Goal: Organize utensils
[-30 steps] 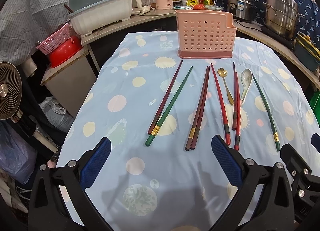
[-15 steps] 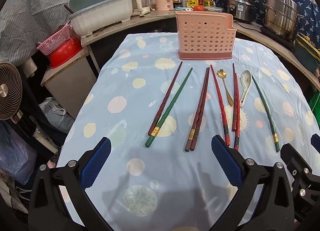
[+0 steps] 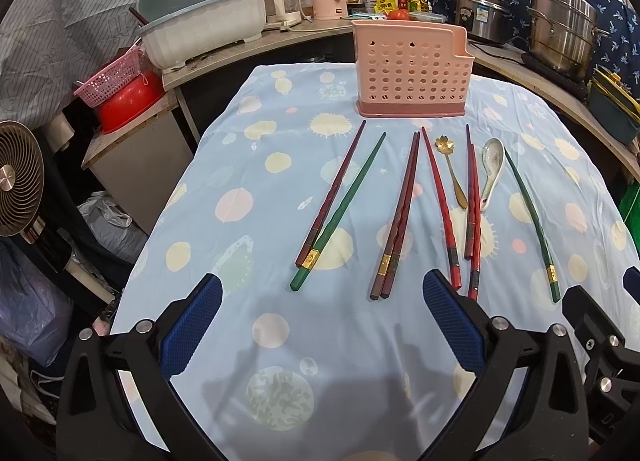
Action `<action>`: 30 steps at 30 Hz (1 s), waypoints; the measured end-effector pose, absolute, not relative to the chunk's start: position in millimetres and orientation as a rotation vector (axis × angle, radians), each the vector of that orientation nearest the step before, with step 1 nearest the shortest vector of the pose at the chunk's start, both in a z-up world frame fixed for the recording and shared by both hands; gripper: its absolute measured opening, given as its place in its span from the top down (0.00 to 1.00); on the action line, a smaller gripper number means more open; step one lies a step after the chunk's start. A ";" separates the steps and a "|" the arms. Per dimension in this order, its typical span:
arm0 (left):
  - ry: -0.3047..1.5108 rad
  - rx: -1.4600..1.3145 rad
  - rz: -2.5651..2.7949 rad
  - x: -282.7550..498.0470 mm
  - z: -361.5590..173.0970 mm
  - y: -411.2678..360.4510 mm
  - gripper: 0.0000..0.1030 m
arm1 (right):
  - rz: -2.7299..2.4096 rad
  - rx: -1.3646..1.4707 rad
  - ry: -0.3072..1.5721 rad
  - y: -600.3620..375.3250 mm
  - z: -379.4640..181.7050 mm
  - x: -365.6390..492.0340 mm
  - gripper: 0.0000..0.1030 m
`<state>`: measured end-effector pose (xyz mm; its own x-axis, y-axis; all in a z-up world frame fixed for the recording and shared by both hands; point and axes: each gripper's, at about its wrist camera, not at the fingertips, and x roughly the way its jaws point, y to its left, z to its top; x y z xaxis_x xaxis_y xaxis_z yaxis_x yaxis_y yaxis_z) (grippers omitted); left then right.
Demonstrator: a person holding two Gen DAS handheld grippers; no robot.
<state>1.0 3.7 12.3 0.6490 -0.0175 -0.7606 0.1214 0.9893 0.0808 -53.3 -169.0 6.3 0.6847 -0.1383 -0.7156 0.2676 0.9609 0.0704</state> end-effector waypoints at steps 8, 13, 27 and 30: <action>0.863 0.129 -0.079 1.3 11.6 3.6 0.07 | -0.233 0.167 0.781 -166.8 7.0 -53.7 0.06; 0.863 0.127 -0.077 1.2 11.6 4.3 0.07 | -0.231 0.166 0.782 -166.2 6.9 -53.3 0.06; 0.867 0.123 -0.075 1.6 9.9 4.5 0.07 | -0.239 0.171 0.777 -165.7 7.3 -53.9 0.06; 0.867 0.124 -0.075 1.5 9.9 4.6 0.07 | -0.234 0.178 0.783 -166.3 6.1 -53.4 0.06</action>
